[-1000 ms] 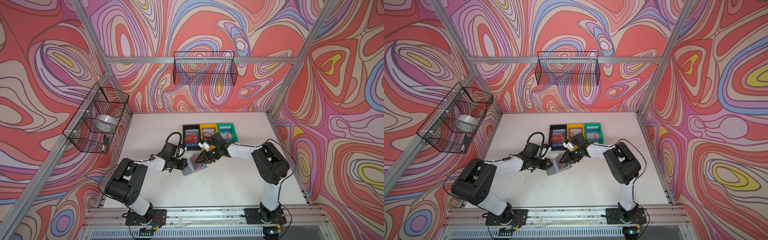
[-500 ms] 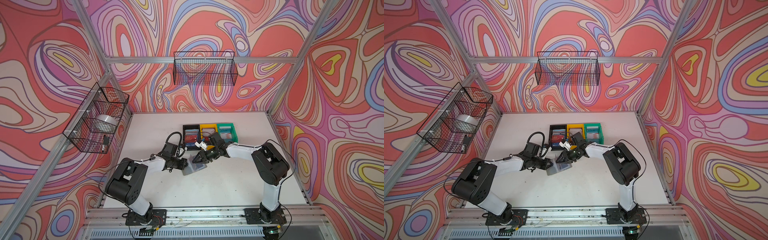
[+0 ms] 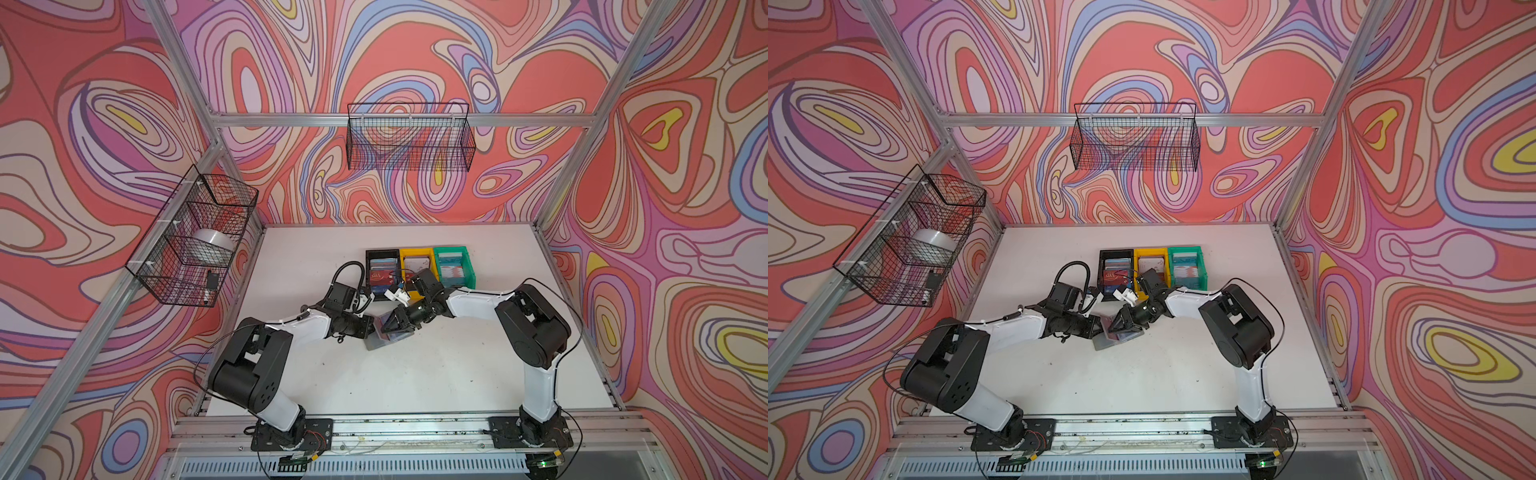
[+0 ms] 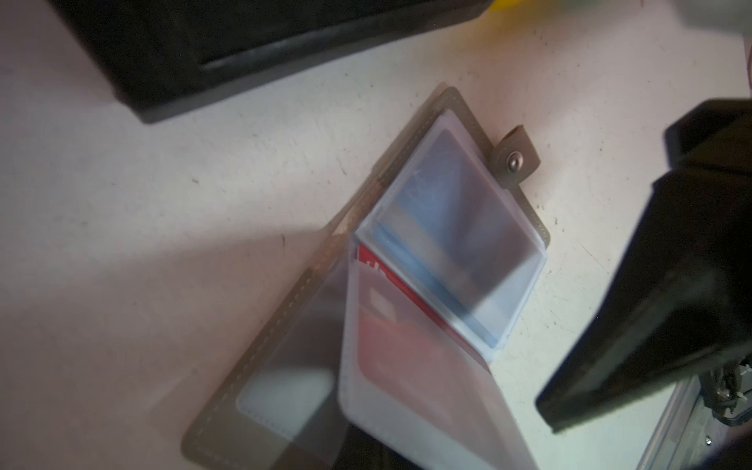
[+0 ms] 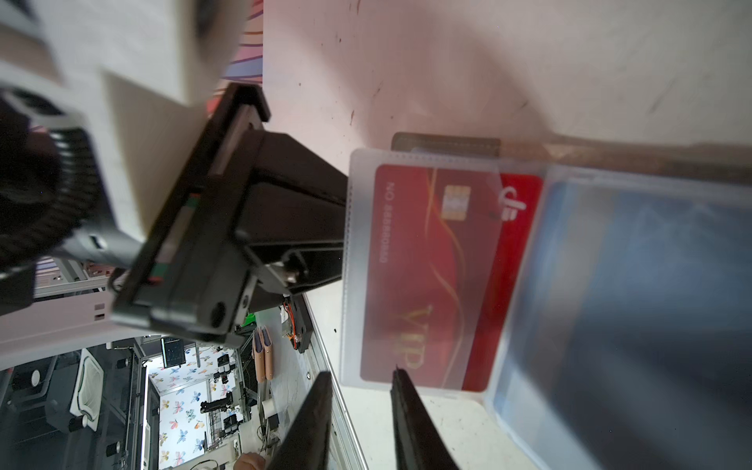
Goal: Take the credit cards out of the card holder
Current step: Flip over the card slot in the card holder.
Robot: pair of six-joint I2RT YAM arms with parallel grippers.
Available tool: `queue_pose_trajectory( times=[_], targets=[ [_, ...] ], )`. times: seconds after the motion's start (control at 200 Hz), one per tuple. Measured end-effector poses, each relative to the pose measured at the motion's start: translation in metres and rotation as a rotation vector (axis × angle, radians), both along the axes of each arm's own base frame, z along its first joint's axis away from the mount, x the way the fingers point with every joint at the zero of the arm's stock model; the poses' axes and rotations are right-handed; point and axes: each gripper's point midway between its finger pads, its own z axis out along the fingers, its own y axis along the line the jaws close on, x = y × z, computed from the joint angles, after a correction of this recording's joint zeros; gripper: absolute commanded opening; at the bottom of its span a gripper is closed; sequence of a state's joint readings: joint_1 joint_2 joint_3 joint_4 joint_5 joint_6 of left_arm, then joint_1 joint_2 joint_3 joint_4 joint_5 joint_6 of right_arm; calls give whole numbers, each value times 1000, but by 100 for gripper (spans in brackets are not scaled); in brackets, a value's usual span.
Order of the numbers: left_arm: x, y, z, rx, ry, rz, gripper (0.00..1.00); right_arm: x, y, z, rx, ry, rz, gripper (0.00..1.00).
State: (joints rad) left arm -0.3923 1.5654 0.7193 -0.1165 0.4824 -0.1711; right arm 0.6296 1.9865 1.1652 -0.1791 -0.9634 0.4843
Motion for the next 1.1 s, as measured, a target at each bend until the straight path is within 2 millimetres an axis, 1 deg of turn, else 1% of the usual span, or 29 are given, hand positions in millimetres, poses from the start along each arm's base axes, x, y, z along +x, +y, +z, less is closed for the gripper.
queue_pose_trajectory(
  times=[0.13, 0.225, 0.361, 0.511, 0.591, 0.826, 0.986, 1.102],
  targets=[
    [5, -1, 18, -5, -39, -5, 0, 0, 0, -7, -15, 19, -1, 28],
    [6, 0, 25, 2, -43, -2, 0, 0, -1, -12, -26, 29, -2, 28],
    [0, 6, 31, 27, -19, 17, 0, 0, -1, -15, -36, 39, -4, 28],
    [-6, 14, 48, 39, -41, 48, 0, 1, 0, -18, -44, 46, -5, 28],
    [-6, 16, 54, 35, -47, 63, 0, 2, 0, -20, -52, 49, -7, 28],
    [-10, 17, 49, 27, 0, 108, 0, 4, -1, -24, -69, 47, -16, 28],
    [-14, 19, 36, 30, 55, 142, 0, 6, -2, -24, -86, 40, -18, 28],
    [-12, 18, 26, 31, 85, 162, 0, 10, -1, -22, -97, 24, -21, 28]
  ],
)
